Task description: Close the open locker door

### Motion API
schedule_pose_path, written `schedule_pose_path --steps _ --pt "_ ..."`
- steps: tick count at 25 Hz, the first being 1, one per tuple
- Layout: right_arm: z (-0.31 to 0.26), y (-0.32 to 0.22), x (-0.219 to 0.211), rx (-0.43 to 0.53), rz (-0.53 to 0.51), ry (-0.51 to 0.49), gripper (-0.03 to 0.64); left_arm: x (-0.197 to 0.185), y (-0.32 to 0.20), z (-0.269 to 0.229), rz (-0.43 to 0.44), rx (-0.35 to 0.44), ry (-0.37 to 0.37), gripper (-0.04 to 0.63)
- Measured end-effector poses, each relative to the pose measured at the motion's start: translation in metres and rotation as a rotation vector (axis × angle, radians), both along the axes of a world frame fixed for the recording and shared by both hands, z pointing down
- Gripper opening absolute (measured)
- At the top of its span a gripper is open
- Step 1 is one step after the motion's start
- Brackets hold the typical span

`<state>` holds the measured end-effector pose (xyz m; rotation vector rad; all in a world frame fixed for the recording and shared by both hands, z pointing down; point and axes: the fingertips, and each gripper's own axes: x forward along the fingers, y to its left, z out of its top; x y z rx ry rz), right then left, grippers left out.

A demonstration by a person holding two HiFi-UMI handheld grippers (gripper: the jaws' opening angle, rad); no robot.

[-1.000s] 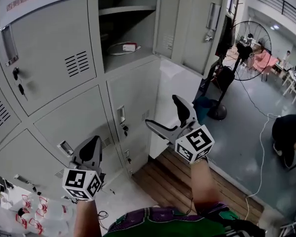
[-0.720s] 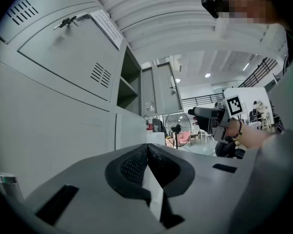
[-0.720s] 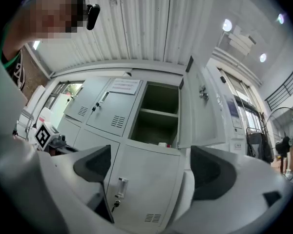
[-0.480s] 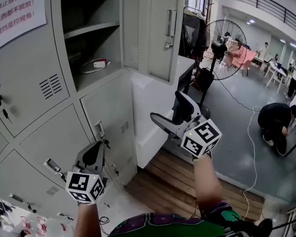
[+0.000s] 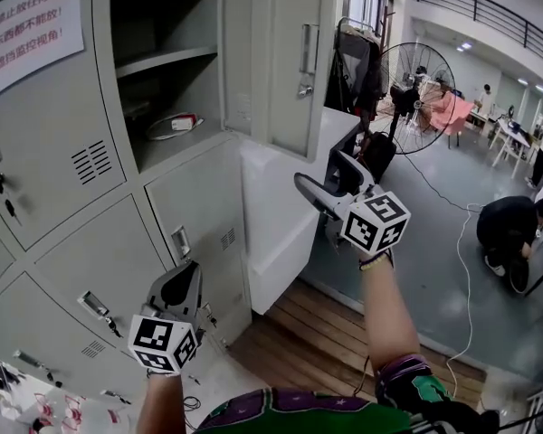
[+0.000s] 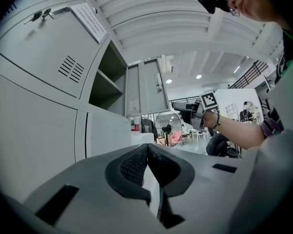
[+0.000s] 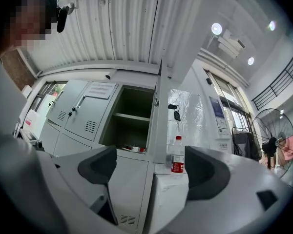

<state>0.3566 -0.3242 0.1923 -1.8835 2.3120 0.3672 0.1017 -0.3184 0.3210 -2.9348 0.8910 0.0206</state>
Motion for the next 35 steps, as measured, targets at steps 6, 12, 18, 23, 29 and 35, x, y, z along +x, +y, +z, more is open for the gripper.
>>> schedule_pose_path --steps 6,12,18,23,29,35 --pt "-0.007 -0.012 0.007 0.019 0.004 0.011 0.35 0.0 -0.004 -0.003 -0.021 0.012 -0.004 0.02" --pt "-0.007 -0.024 0.014 0.013 0.021 0.025 0.224 -0.003 -0.009 -0.001 -0.038 0.003 -0.006 0.02" --pt "0.0 -0.031 0.015 -0.002 0.005 0.033 0.169 -0.006 -0.014 0.004 -0.049 -0.013 -0.009 0.02" --pt "-0.001 -0.028 0.013 0.024 -0.021 0.018 0.112 -0.004 -0.012 0.003 -0.025 -0.033 0.011 0.02" --pt "0.0 -0.027 0.011 0.026 -0.03 0.007 0.107 -0.005 -0.01 0.004 -0.031 -0.027 0.001 0.02" --pt "-0.001 -0.022 -0.009 0.051 -0.061 0.015 0.11 -0.016 -0.008 0.005 -0.05 -0.03 -0.007 0.02"
